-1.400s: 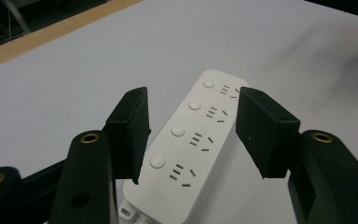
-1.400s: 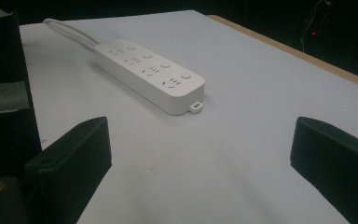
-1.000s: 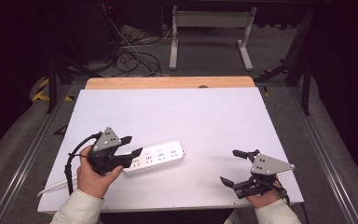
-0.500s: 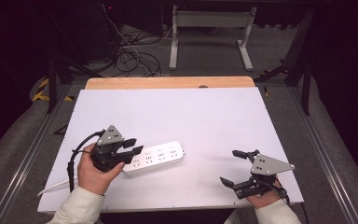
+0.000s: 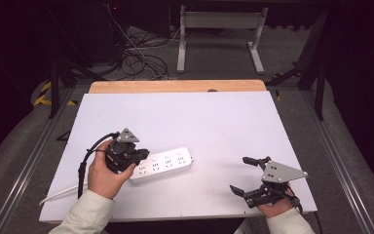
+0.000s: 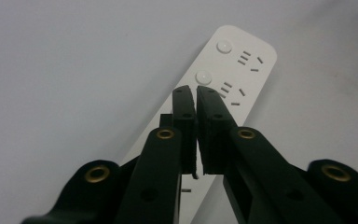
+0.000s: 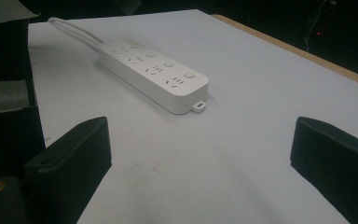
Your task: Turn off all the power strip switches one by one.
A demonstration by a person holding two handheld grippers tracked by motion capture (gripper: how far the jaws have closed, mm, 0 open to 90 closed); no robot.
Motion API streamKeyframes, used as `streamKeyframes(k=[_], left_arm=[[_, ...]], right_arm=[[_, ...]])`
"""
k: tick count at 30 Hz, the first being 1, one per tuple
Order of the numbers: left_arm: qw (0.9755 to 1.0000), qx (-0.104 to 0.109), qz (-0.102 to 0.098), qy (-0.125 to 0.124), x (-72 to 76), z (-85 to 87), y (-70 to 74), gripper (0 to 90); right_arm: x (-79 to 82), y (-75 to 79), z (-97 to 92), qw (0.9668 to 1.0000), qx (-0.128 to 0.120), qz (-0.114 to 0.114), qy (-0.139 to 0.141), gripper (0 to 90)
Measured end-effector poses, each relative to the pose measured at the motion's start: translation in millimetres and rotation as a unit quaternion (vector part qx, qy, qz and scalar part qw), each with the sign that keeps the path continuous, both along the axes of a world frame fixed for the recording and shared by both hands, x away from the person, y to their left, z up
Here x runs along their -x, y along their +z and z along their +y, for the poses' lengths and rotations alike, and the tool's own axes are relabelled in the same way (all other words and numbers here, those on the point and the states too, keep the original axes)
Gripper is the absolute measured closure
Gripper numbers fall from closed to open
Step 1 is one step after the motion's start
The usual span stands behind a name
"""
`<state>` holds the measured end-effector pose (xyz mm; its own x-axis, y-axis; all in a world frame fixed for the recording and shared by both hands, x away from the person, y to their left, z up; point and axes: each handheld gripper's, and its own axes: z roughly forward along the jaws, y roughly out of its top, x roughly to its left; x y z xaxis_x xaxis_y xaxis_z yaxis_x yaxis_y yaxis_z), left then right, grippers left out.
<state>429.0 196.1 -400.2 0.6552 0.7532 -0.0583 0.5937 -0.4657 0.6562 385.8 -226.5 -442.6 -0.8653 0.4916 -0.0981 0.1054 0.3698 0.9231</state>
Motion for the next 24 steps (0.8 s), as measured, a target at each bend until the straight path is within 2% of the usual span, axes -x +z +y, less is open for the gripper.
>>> streamKeyframes(k=[3,5,9,11,12,24], left_arm=[[0.9999,-0.010,0.012,0.006,-5.8,-1.7,-3.6,89.9],[0.9991,-0.029,0.025,0.017,-10.8,-3.2,-7.4,90.0],[0.9984,-0.040,0.030,0.028,-14.8,-3.0,-10.1,90.0],[0.9978,-0.047,0.035,0.029,-17.2,-2.2,-11.2,90.0],[0.9971,-0.055,0.045,0.028,-19.5,-2.3,-12.7,90.0],[0.9927,-0.083,0.081,0.031,-27.6,-2.4,-19.7,90.0]], right_arm=[[0.2,0.1,-0.1,1.0000,-0.001,0.000,0.001,5.8],[0.1,0.0,-0.2,1.0000,-0.001,0.000,0.001,5.8],[0.0,-0.1,-0.2,1.0000,-0.001,0.001,0.001,5.7],[-0.2,-0.2,-0.2,1.0000,-0.001,0.000,0.002,5.8],[-0.3,-0.2,-0.2,1.0000,-0.001,0.000,0.002,5.8],[-0.4,-0.3,-0.2,1.0000,-0.001,0.000,0.003,5.8]])
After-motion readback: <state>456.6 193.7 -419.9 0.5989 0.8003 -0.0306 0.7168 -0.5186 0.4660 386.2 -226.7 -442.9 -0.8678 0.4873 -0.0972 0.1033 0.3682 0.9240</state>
